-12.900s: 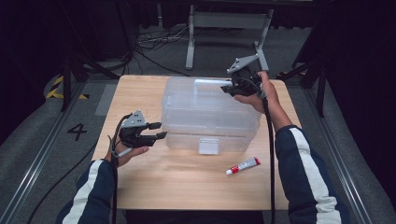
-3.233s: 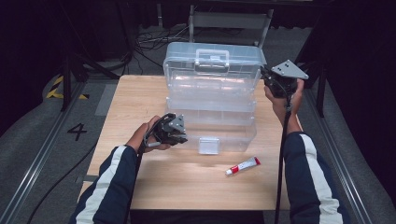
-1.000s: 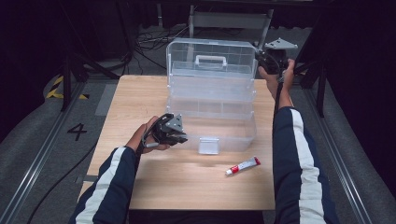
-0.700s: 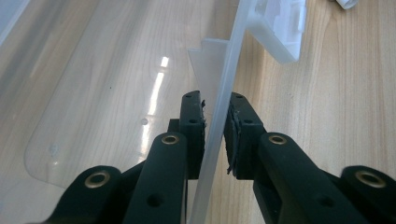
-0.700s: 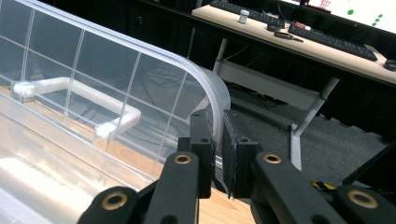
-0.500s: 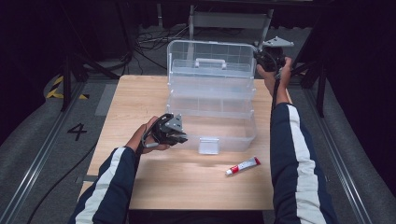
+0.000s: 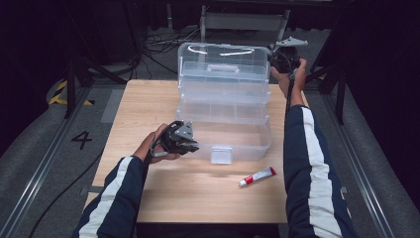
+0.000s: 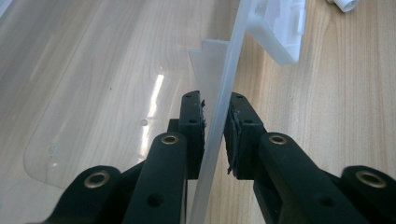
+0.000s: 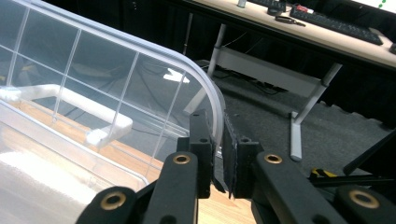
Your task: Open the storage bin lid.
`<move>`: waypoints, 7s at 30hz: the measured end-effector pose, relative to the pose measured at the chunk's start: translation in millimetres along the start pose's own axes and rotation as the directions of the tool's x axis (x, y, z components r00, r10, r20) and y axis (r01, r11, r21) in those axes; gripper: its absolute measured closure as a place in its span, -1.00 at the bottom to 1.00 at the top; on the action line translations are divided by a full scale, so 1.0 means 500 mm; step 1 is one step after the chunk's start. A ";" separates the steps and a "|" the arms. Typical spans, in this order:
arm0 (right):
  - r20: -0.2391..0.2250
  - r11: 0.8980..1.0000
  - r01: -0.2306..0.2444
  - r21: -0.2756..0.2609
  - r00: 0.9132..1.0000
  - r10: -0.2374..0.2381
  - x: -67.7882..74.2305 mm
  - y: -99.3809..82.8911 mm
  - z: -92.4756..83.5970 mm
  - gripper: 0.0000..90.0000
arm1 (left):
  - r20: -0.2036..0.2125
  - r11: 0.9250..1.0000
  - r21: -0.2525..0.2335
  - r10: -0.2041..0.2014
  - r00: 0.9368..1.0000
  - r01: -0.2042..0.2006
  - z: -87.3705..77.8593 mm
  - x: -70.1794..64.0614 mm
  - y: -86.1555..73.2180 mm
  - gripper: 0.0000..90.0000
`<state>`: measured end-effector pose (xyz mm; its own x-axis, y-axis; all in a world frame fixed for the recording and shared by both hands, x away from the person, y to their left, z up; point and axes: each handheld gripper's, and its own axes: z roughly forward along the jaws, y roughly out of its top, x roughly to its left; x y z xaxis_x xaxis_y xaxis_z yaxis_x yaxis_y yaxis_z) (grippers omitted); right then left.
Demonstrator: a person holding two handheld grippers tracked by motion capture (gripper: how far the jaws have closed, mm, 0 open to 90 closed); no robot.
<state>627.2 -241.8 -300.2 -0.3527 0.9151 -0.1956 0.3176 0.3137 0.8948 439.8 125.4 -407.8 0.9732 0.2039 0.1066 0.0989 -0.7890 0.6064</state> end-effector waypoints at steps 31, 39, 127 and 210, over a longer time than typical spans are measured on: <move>-0.009 0.998 0.019 0.058 1.000 -0.019 -0.009 -0.001 0.039 0.80 | -0.009 1.000 -0.017 0.001 1.000 -0.002 0.000 0.000 -0.003 0.75; -0.003 0.995 -0.004 0.100 1.000 0.004 -0.012 -0.004 0.049 0.76 | 0.001 1.000 -0.021 0.000 1.000 0.000 -0.002 0.001 -0.006 0.75; -0.472 0.953 0.253 0.165 0.869 -0.149 0.080 -0.390 -0.332 0.46 | -0.048 0.999 -0.029 -0.036 0.998 0.034 0.000 -0.001 -0.009 0.69; -0.808 0.668 0.703 0.244 0.529 -0.261 0.313 -0.396 -0.296 0.57 | -0.131 0.998 -0.052 -0.026 0.991 0.019 -0.052 -0.028 -0.008 0.44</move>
<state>378.7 -198.2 -448.8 -0.9803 0.1972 -0.0130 0.1792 0.9145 0.3628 420.2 140.7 -391.4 0.9346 0.2986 0.1933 0.1068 -0.7539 0.6483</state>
